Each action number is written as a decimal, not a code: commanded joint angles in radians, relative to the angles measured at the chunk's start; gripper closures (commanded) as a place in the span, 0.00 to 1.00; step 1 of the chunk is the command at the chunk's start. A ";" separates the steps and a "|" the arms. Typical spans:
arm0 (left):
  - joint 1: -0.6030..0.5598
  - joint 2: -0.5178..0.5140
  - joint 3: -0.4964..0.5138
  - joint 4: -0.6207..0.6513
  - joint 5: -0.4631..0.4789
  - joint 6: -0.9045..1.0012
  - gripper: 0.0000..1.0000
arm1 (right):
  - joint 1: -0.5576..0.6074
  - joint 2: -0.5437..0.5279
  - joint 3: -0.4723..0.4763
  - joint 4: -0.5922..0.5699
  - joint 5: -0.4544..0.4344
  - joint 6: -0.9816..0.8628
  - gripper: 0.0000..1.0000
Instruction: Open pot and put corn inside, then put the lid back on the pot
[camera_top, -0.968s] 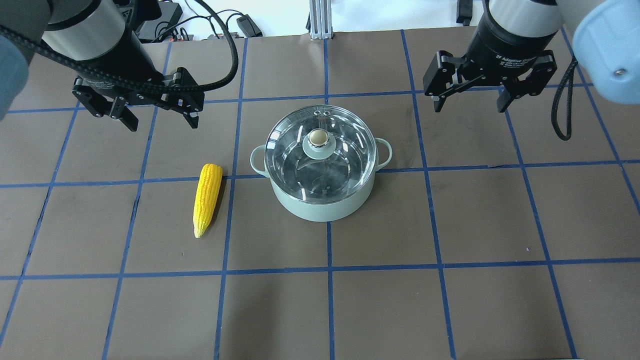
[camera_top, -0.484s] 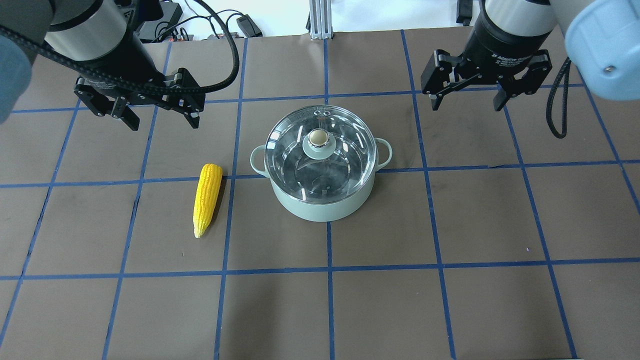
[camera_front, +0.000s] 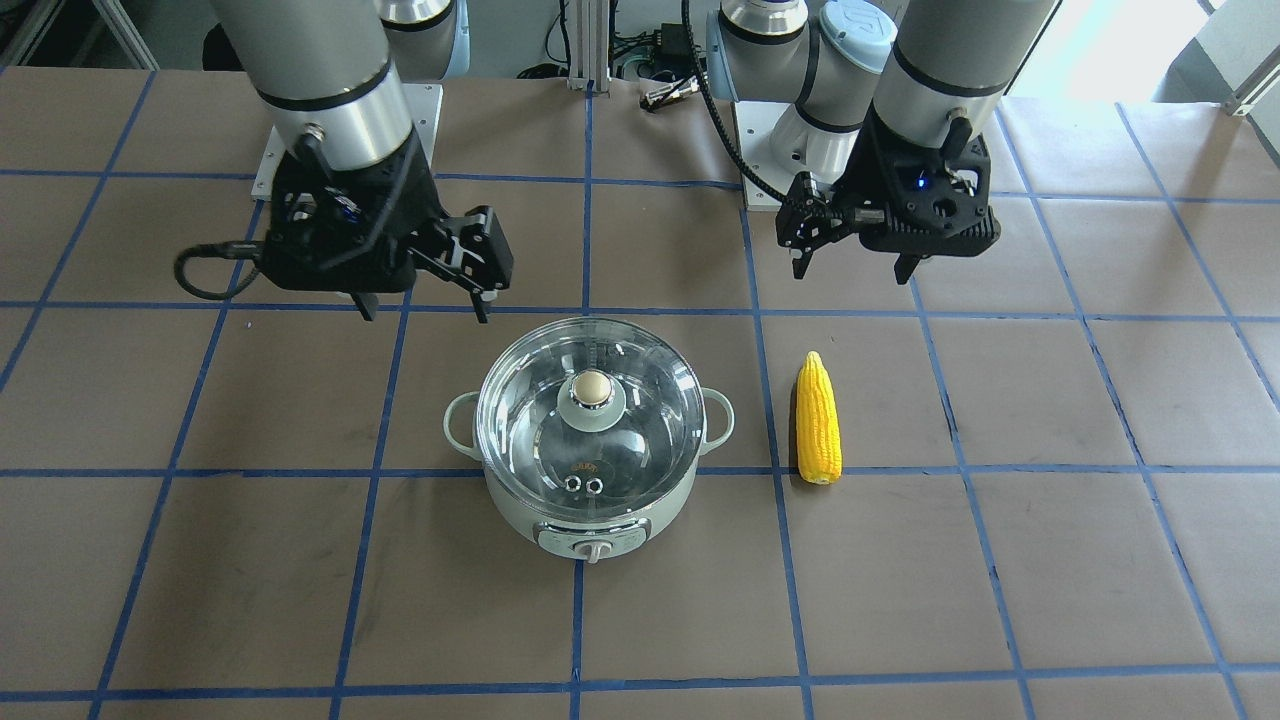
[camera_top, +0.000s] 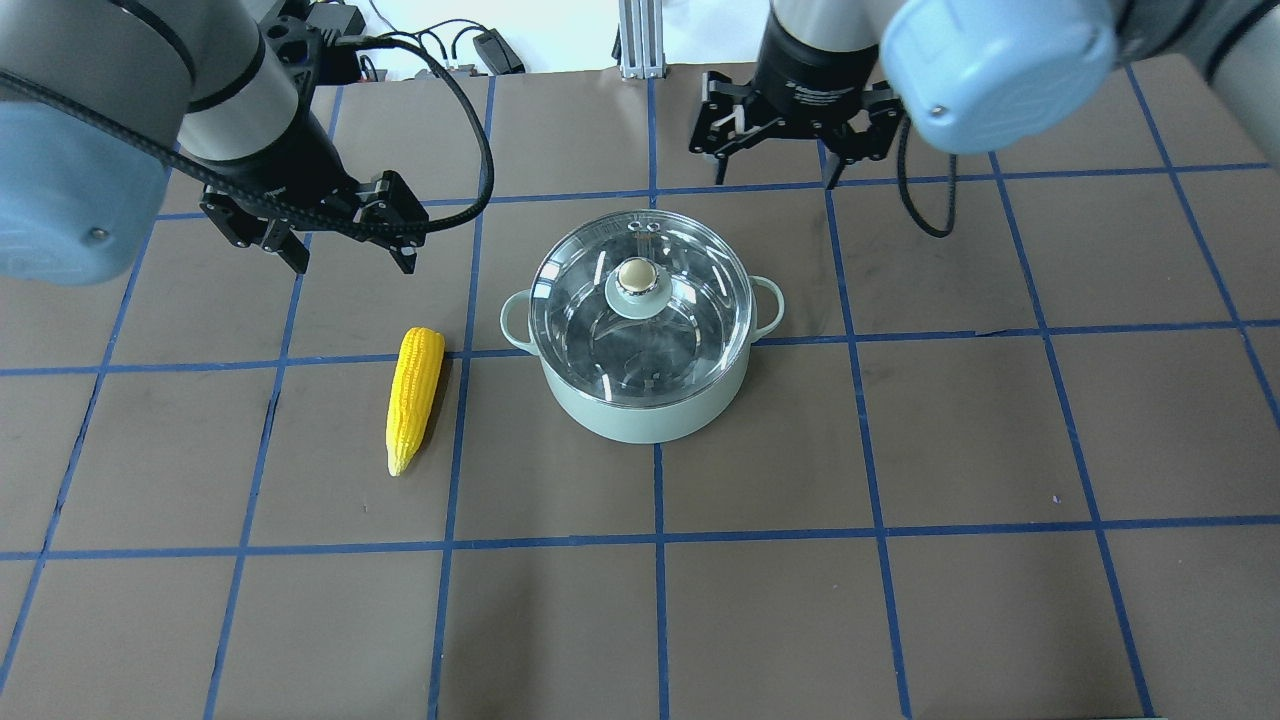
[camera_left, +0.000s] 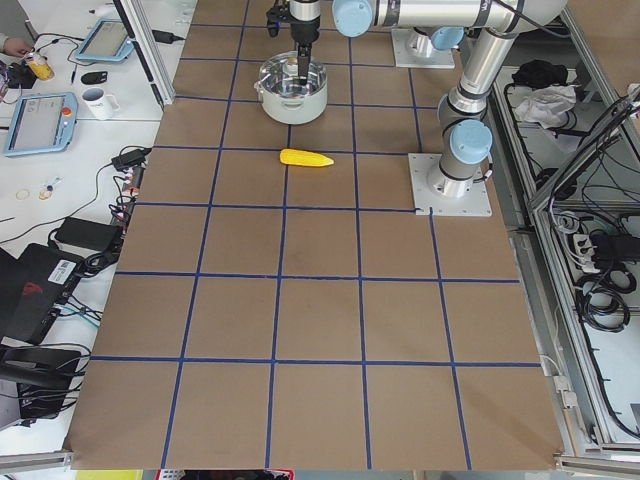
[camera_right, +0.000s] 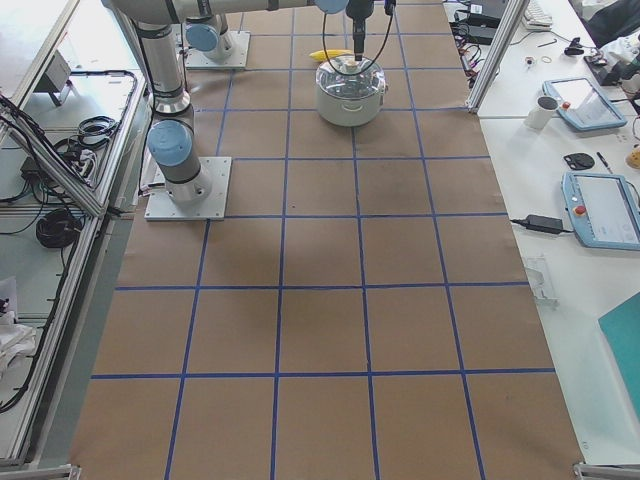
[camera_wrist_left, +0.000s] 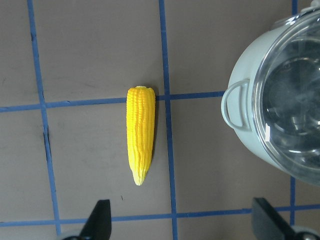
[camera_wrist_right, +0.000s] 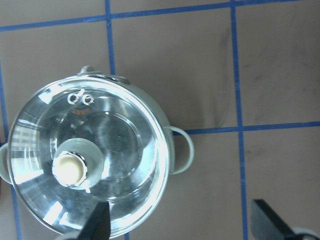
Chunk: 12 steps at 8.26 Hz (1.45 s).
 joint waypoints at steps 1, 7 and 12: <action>0.050 -0.044 -0.162 0.202 -0.002 0.029 0.00 | 0.106 0.136 -0.070 -0.068 0.010 0.119 0.00; 0.130 -0.188 -0.279 0.388 -0.008 0.081 0.00 | 0.192 0.262 0.025 -0.200 -0.039 0.222 0.00; 0.130 -0.271 -0.307 0.417 -0.028 0.087 0.00 | 0.194 0.256 0.018 -0.202 -0.028 0.269 0.06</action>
